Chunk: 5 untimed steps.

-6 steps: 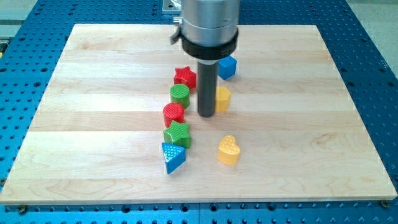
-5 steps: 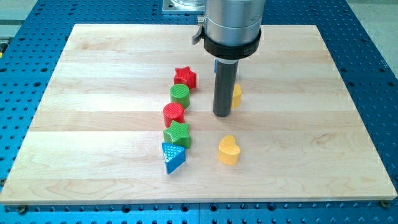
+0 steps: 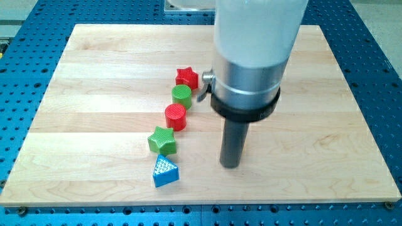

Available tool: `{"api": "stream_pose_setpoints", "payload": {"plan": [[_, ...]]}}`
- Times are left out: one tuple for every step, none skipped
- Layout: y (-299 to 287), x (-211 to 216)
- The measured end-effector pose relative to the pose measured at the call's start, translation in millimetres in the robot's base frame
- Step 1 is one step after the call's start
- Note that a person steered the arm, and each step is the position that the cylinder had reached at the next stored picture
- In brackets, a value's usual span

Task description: Move the heart to the bottom of the hexagon

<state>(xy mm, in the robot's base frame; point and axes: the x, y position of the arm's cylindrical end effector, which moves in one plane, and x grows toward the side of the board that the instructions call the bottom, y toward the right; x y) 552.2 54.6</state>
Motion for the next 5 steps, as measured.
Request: {"api": "stream_pose_setpoints", "payload": {"plan": [[6,-9],[-44,64],[-144,66],[-226,56],[-197,26]]}}
